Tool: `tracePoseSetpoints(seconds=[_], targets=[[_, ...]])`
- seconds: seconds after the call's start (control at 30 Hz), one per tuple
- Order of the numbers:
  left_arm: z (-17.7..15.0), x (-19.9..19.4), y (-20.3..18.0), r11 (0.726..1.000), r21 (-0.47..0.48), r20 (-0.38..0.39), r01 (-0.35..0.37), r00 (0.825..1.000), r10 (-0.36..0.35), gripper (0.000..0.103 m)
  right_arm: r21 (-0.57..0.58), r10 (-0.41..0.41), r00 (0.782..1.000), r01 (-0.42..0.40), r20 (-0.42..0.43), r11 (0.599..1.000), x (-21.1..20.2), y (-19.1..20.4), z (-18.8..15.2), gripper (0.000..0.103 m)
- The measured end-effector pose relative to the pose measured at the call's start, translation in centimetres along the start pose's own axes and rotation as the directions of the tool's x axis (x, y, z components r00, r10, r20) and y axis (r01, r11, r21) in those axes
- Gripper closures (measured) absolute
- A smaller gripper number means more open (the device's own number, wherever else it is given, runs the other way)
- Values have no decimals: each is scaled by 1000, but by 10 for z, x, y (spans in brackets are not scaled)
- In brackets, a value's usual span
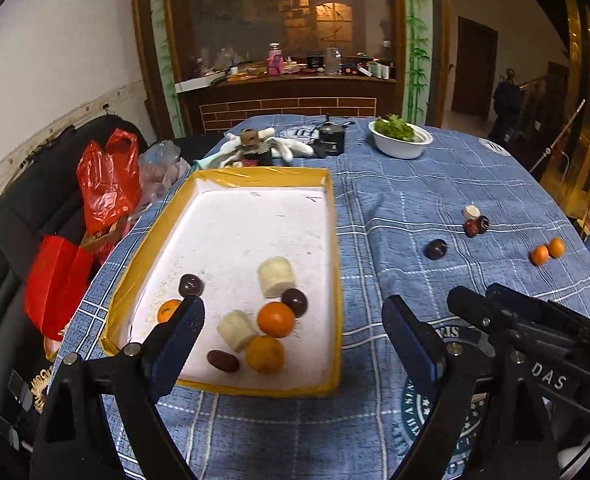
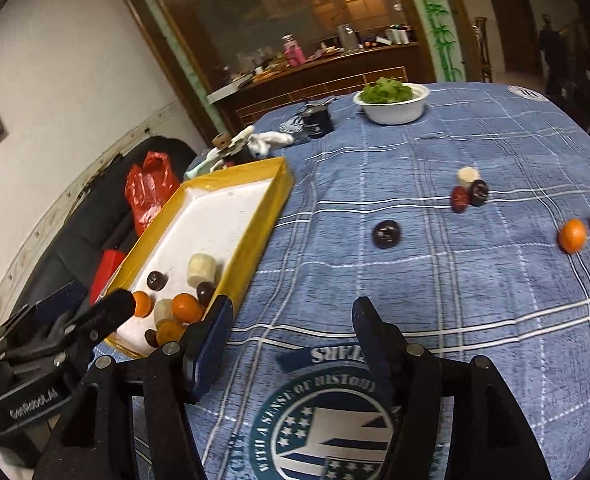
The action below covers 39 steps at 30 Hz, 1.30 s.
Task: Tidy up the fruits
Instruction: 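Lower the plum and tangerine into the tray and open both tools, then grasp a dark plum with the left tool while the right tool grasps a tangerine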
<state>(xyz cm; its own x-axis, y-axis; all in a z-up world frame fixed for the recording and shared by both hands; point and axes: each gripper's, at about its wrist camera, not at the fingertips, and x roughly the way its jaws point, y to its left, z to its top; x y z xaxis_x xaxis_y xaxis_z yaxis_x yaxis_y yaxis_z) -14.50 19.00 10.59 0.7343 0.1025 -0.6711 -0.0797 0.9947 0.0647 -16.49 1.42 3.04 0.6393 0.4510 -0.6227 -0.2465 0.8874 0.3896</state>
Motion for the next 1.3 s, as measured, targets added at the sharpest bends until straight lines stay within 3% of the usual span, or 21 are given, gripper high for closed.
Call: tracePoseSetpoints(seconds=[1.03, 1.17, 1.3], targets=[[1, 16, -20, 999, 17, -40, 45, 998, -44, 13, 62, -11, 1000, 12, -24, 998, 7, -39, -6, 36], [9, 19, -20, 997, 20, -40, 77, 996, -76, 13, 82, -82, 997, 82, 2, 993, -12, -74, -2, 36], [16, 27, -26, 992, 27, -51, 121, 992, -119, 13, 122, -199, 980, 195, 27, 973, -36, -124, 7, 36]])
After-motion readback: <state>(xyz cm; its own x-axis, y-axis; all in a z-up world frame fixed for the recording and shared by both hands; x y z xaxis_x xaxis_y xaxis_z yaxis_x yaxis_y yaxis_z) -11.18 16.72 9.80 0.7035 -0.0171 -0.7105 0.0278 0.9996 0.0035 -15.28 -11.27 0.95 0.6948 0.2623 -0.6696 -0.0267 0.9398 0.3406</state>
